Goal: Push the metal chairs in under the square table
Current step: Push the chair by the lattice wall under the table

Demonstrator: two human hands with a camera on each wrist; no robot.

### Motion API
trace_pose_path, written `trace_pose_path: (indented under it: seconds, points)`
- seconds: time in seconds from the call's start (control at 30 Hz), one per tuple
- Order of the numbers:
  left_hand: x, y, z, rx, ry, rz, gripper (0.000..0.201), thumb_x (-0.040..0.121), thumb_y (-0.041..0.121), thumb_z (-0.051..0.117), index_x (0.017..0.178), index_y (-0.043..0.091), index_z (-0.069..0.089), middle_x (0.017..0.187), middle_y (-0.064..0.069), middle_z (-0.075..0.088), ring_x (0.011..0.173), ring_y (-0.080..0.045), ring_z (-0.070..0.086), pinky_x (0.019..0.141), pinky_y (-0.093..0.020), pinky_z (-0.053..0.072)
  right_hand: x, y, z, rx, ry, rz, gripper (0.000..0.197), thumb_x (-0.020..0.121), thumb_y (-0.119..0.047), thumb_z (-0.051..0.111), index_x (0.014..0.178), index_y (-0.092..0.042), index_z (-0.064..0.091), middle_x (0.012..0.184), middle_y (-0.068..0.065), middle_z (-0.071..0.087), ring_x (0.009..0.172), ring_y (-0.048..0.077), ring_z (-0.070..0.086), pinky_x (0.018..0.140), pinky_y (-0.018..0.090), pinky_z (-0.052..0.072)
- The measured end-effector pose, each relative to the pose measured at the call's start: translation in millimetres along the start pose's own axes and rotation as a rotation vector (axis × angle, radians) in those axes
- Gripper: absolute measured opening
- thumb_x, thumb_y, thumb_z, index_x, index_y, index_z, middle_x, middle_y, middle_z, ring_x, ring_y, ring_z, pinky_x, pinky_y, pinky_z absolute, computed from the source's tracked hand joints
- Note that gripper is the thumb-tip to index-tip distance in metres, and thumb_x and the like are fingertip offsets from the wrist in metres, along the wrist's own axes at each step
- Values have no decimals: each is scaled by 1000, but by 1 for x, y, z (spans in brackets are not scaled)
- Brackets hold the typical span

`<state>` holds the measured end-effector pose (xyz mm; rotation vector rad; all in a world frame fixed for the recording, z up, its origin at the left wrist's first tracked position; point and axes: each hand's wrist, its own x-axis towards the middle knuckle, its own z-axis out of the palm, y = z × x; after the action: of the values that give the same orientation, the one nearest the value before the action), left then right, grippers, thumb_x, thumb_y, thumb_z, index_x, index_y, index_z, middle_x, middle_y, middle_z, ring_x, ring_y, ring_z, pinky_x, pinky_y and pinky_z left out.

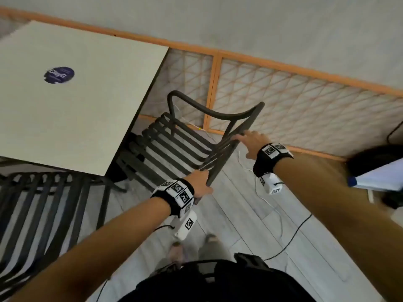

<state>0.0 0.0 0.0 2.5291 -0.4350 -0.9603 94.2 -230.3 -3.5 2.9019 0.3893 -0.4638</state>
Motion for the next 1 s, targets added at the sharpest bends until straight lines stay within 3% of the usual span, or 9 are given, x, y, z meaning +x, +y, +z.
trace_pose_path:
  seconds: [0.1, 0.17, 0.23, 0.3, 0.43, 0.53, 0.67, 0.83, 1.0]
  points:
    - [23, 8, -10, -33, -90, -113, 61, 88, 30, 58, 138, 3, 34, 138, -18, 48, 122, -33, 50, 101, -37, 44, 34, 20, 9, -44, -39, 63, 77, 82, -8, 66, 143, -39, 31, 159, 15, 13, 139, 48, 25, 106, 57, 36]
    - [33, 10, -16, -123, -123, -160, 61, 86, 28, 61, 137, 4, 38, 138, -17, 49, 122, -32, 51, 102, -38, 44, 60, 28, 14, -45, -36, 100, 62, 88, -14, 60, 141, -35, 38, 159, 16, 14, 139, 57, 15, 113, 63, 23]
    - [41, 13, -19, -162, -133, -187, 60, 85, 26, 62, 136, 5, 40, 138, -17, 50, 123, -32, 50, 104, -39, 43, 84, 37, 18, -60, -49, 122, 47, 92, -22, 53, 138, -28, 46, 156, 17, 24, 135, 65, 11, 110, 72, 14]
    - [49, 20, -21, -150, -141, -214, 55, 86, 28, 60, 133, 7, 44, 135, -16, 53, 118, -32, 53, 97, -37, 46, 103, 45, 24, -124, -87, 67, 45, 94, -14, 43, 137, -25, 49, 152, 17, 32, 133, 70, 3, 104, 80, 9]
    - [67, 30, -30, -191, -163, -255, 38, 88, 30, 58, 118, 8, 52, 120, -17, 60, 101, -32, 58, 77, -32, 41, 128, 57, 25, -223, -139, -144, 47, 98, -17, 40, 137, -43, 46, 156, 8, 33, 139, 61, 2, 93, 84, -12]
    - [78, 37, -35, -273, -92, -272, 31, 89, 27, 57, 111, 6, 54, 110, -17, 64, 81, -26, 59, 75, -34, 47, 143, 67, 13, -241, -152, -234, 38, 97, -32, 44, 127, -55, 49, 147, 1, 48, 141, 48, 20, 94, 86, -8]
    - [95, 48, -47, -292, 7, -328, 30, 90, 28, 55, 112, 7, 55, 68, 1, 56, 74, -25, 61, 74, -33, 51, 171, 78, -8, -228, -98, -313, 35, 96, -38, 45, 125, -58, 50, 139, -2, 56, 135, 36, 36, 98, 82, -6]
    - [121, 49, -65, -336, 97, -359, 30, 88, 32, 55, 110, 12, 57, 95, -12, 69, 70, -23, 60, 76, -37, 57, 210, 85, -29, -237, -52, -346, 38, 98, -29, 42, 125, -54, 52, 123, -1, 65, 127, 32, 43, 104, 79, 2]
    - [139, 40, -77, -316, 190, -386, 42, 82, 26, 62, 122, 19, 53, 102, -10, 67, 88, -26, 64, 81, -41, 56, 248, 78, -47, -259, -34, -351, 39, 98, -22, 39, 125, -46, 56, 133, 8, 55, 133, 37, 35, 106, 78, 9]
